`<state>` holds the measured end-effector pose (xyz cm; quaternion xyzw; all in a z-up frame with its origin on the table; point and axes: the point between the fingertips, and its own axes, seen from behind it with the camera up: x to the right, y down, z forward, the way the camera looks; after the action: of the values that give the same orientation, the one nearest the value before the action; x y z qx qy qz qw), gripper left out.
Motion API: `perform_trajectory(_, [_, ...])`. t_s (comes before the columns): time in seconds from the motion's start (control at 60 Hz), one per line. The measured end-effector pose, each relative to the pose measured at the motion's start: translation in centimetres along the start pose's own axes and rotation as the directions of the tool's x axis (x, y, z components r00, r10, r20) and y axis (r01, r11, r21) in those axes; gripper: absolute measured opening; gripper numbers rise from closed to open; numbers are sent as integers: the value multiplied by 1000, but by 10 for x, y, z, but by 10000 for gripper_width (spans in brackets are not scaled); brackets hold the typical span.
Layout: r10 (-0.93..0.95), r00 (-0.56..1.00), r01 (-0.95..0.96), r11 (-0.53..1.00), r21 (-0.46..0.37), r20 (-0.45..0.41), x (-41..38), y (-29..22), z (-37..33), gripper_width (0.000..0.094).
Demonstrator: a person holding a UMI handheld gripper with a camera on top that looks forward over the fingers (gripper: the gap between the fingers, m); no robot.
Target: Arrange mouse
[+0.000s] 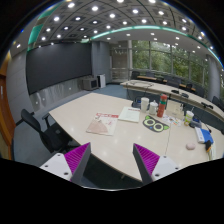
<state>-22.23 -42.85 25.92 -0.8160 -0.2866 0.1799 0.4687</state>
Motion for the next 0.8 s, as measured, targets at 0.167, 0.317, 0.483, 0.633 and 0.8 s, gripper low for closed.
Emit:
perform_trajectory(0.167, [72,994,-77,996,-56,-84,63,42,10,859])
perform_trajectory(0.317, [121,971,-149,981,-124,-204,154,105,24,861])
perform_trajectory(0.483, [163,921,-224,965,-139,-355,280,164,46,863])
perform_trajectory(0.633, [172,876,-238,967,-94,-450,396,175,82,857])
perform_trajectory(0.8, [208,837,-274,960,-57,-506,492,173,134,855])
